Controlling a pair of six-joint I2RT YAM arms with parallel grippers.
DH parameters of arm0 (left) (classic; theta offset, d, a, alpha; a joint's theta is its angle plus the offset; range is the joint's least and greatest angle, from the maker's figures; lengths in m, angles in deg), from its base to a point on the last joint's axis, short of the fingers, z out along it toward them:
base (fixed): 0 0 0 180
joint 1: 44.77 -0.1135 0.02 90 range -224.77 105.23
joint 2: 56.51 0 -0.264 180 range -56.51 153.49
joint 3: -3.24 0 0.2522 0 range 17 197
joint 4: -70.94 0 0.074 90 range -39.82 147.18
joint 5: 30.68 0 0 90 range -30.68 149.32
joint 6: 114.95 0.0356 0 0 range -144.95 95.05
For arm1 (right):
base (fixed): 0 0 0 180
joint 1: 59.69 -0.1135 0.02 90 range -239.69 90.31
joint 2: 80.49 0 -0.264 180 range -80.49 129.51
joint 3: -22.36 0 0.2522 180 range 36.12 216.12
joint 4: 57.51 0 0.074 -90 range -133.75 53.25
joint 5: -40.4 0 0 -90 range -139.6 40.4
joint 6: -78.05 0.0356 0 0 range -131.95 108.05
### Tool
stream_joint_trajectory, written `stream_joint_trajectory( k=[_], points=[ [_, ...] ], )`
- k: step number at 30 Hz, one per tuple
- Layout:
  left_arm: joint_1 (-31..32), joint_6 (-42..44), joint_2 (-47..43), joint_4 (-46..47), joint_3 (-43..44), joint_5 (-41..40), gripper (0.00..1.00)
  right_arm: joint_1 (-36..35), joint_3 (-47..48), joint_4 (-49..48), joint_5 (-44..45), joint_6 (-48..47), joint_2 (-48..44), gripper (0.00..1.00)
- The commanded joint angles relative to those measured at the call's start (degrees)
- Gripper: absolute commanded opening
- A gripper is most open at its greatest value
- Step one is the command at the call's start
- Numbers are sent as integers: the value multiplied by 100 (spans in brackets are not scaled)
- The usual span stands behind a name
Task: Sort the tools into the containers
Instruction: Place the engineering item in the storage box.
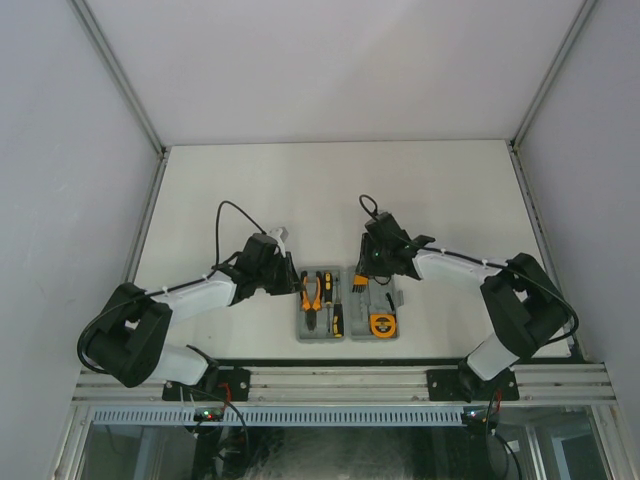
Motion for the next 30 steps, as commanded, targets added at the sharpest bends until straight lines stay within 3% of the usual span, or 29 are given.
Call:
stream_joint_trajectory(
  k=[1, 30],
  points=[
    [-32, 144, 31, -315, 84, -101, 18, -109, 339, 193, 262, -194, 155, 32],
    [-28, 122, 45, -317, 84, -93, 18, -125, 573, 10, -1420, -1281, 646, 31]
  ],
)
